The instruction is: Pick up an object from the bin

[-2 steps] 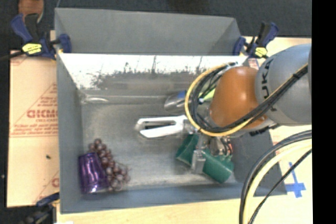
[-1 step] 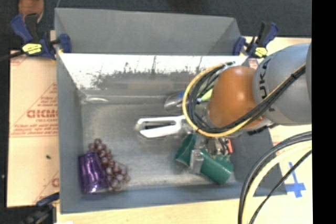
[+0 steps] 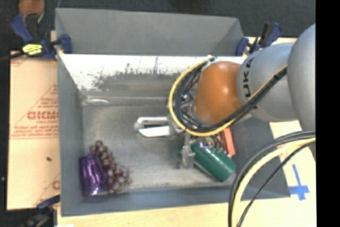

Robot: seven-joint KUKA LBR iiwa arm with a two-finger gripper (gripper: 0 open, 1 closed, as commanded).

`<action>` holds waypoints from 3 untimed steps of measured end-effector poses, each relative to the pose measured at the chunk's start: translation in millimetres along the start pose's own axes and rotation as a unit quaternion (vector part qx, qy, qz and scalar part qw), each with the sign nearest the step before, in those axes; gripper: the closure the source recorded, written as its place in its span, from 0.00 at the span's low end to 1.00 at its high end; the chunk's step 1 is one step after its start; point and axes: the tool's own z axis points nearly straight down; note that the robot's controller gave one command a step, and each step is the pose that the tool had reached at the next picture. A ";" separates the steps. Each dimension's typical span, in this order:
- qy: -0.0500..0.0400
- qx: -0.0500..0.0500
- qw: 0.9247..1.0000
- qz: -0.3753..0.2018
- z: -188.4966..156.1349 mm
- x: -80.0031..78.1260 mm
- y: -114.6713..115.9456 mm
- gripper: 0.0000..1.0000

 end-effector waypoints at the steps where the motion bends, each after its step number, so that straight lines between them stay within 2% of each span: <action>1: -0.001 -0.001 0.997 0.079 -58.6 22.4 -13.4 1.00; 2: -0.001 -0.001 0.997 0.079 -58.7 22.4 -13.4 1.00; 3: 0.001 -0.001 0.996 0.087 -155.5 34.2 -18.4 1.00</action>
Offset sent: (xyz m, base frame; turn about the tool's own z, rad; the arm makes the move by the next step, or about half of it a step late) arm 0.0000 0.0000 0.0000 0.0000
